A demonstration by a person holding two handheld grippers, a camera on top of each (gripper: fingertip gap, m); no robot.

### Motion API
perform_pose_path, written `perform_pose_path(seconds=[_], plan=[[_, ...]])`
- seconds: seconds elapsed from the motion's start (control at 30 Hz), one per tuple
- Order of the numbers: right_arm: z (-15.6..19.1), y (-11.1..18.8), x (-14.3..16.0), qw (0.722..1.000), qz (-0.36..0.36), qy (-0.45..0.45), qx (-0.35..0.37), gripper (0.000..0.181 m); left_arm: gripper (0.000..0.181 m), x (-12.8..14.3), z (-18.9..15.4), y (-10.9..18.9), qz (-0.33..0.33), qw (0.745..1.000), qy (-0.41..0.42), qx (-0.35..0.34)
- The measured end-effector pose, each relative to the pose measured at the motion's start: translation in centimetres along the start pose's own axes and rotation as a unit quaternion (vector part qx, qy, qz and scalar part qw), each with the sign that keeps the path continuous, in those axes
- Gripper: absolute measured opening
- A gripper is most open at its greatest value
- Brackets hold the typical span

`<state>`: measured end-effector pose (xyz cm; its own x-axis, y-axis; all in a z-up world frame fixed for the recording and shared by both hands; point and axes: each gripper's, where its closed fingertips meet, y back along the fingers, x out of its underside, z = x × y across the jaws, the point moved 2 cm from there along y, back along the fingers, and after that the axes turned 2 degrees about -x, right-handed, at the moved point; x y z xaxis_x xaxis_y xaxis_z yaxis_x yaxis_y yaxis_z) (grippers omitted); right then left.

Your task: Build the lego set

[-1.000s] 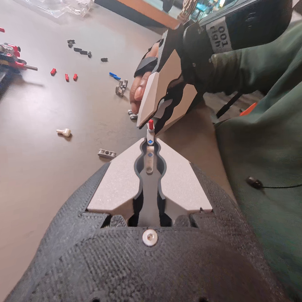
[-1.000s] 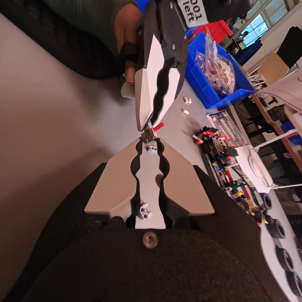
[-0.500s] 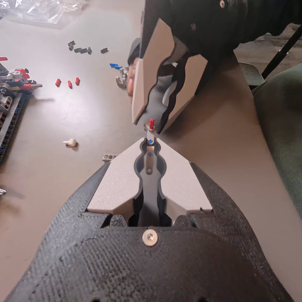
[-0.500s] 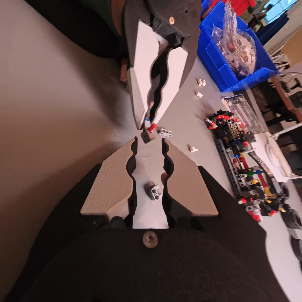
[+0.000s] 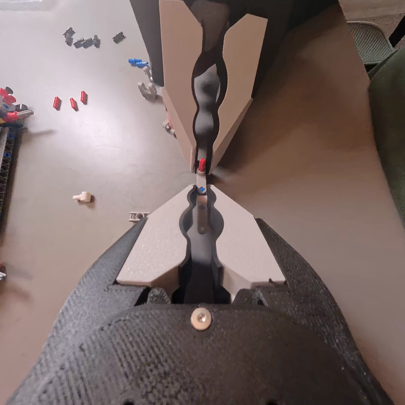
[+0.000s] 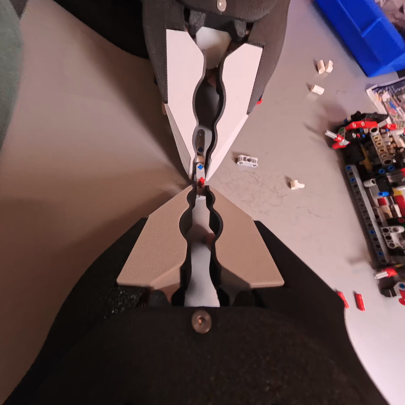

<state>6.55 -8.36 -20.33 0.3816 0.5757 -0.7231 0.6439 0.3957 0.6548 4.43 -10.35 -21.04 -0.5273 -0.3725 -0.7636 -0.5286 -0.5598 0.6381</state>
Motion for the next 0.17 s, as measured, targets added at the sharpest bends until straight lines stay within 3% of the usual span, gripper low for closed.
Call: perform_pose_path(seconds=[0.17], plan=[[-0.12, 0.0, 0.1, 1.0, 0.026, -0.015, 0.001, 0.006, 0.02, 0.17, 0.37, 0.11, 0.003, 0.999, 0.04, 0.021]])
